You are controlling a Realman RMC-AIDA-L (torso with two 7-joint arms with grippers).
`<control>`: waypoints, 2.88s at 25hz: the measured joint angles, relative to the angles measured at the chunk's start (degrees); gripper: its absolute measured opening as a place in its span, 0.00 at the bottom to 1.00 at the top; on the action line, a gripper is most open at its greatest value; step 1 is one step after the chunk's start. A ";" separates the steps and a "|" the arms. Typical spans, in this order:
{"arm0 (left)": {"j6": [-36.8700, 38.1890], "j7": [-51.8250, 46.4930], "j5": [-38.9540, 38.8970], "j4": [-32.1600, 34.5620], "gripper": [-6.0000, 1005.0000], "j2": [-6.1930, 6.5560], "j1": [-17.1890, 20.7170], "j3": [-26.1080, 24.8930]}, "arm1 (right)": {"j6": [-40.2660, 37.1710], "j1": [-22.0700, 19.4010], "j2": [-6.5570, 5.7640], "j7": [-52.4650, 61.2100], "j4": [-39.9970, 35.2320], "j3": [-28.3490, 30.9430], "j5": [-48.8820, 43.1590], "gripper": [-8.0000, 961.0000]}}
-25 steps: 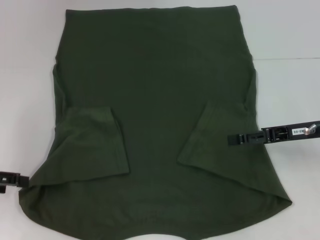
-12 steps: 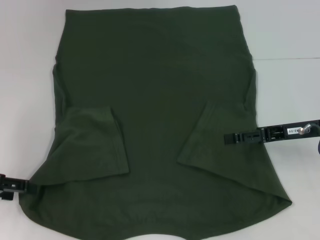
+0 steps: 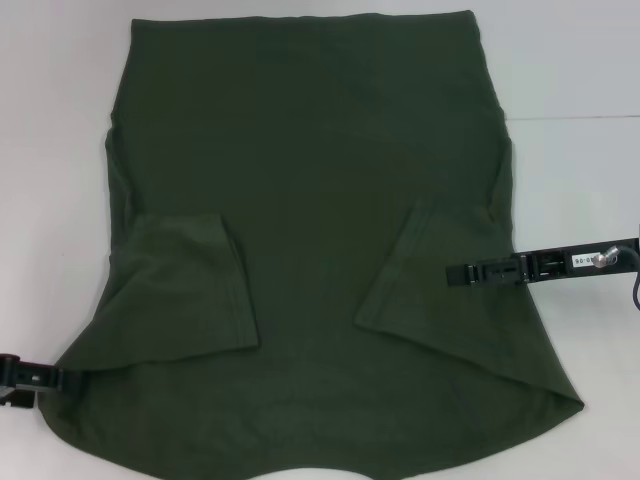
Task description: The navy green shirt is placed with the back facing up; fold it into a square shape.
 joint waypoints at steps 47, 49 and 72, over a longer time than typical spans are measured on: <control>-1.55 -0.02 -0.09 -4.36 0.68 -0.49 -1.82 2.91 | 1.23 0.00 0.93 -0.31 0.00 -0.04 0.14 0.89; -1.73 -0.01 -0.13 -4.90 0.55 -0.49 -2.02 2.91 | 1.23 0.00 0.95 -0.35 0.00 -0.04 0.10 0.89; -4.13 0.82 -0.19 -6.23 0.16 -0.91 -2.26 5.93 | 1.14 0.00 1.05 -1.05 0.00 -0.04 0.11 0.88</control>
